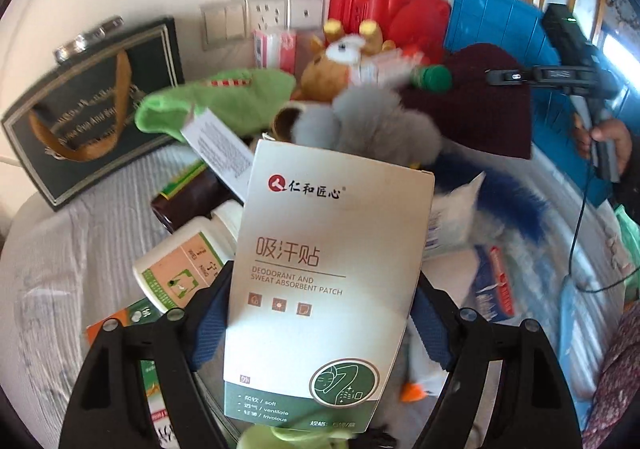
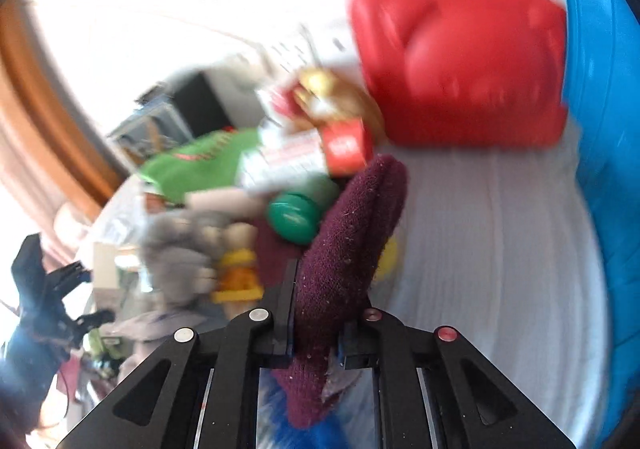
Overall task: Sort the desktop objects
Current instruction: 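Grasp the white sweat patch box with left tool while right tool grasps the maroon sock, then carry patch box and maroon sock over the blue bin and open both tools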
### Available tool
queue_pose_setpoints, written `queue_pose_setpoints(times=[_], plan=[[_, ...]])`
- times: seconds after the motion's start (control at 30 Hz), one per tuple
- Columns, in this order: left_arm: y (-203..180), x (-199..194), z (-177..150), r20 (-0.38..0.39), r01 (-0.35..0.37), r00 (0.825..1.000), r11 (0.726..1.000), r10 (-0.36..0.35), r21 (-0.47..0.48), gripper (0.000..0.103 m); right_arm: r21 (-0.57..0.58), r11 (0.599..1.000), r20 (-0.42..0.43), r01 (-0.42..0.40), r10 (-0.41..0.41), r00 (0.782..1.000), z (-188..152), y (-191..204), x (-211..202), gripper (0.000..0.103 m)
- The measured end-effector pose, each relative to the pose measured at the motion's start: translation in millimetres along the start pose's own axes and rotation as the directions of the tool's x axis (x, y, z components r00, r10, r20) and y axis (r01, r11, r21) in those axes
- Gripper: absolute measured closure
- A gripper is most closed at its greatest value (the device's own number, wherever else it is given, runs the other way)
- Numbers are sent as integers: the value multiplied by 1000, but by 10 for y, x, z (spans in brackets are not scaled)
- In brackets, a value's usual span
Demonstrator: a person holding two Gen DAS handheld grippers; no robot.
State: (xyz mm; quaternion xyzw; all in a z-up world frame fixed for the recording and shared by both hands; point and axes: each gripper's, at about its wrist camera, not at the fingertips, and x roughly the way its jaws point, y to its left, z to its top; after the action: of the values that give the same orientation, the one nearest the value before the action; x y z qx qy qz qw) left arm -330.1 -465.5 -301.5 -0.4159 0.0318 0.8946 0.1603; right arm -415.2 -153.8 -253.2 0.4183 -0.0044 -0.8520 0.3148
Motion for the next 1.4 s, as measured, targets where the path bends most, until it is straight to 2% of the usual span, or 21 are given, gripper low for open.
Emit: queue_pose_setpoints(times=[0.17, 0.37, 0.57, 0.67, 0.77, 0.87, 0.93, 1.0, 1.07, 1.1, 1.2, 1.27, 1.33, 1.37, 1.4], plan=[[-192, -294, 25, 54, -26, 998, 1000, 27, -16, 23, -111, 993, 81, 32, -23, 996, 38, 304, -574, 91], [-655, -669, 79, 116, -39, 993, 999, 35, 28, 23, -126, 991, 131, 36, -19, 991, -40, 464, -1152, 91], [-1233, -916, 261, 148, 15, 989, 994, -31, 105, 23, -107, 992, 221, 68, -43, 974, -113, 593, -1796, 91], [-1644, -981, 480, 168, 41, 983, 983, -72, 179, 23, -89, 992, 267, 92, -65, 962, -98, 576, -2153, 91], [-2064, -1040, 817, 206, 69, 972, 974, -114, 214, 23, -71, 991, 337, 112, -82, 938, -40, 478, -2604, 91], [-2641, -1119, 1309, 264, 107, 948, 958, -179, 265, 23, -29, 990, 423, 136, -111, 899, 27, 285, -3177, 91], [-3003, -1150, 1612, 299, 111, 932, 945, -206, 307, 23, -17, 982, 491, 186, -154, 857, 68, 122, -3649, 91], [-3412, -1169, 1952, 336, 133, 908, 931, -252, 340, 23, -1, 971, 538, 240, -202, 818, 112, -59, -4050, 91], [-3886, -1144, 2311, 368, 149, 881, 913, -297, 381, 23, 25, 961, 563, 276, -241, 790, 155, -284, -4366, 91], [-4054, -1114, 2442, 374, 154, 875, 908, -308, 389, 23, 43, 956, 571, 289, -261, 779, 178, -432, -4528, 91], [-4668, -946, 2905, 386, 172, 857, 895, -342, 411, 23, 94, 937, 562, 336, -328, 759, 272, -970, -4911, 91], [-4982, -816, 3145, 376, 190, 855, 892, -356, 410, 23, 118, 927, 538, 357, -362, 761, 322, -1309, -5030, 91], [-5317, -654, 3377, 378, 174, 861, 895, -340, 410, 23, 152, 913, 497, 378, -401, 770, 375, -1686, -5076, 87], [-5458, -566, 3478, 367, 166, 871, 898, -328, 408, 21, 166, 905, 479, 392, -421, 770, 373, -1811, -5087, 86], [-5544, -494, 3556, 348, 161, 882, 899, -316, 408, 19, 184, 894, 454, 409, -446, 772, 389, -1968, -5073, 75]])
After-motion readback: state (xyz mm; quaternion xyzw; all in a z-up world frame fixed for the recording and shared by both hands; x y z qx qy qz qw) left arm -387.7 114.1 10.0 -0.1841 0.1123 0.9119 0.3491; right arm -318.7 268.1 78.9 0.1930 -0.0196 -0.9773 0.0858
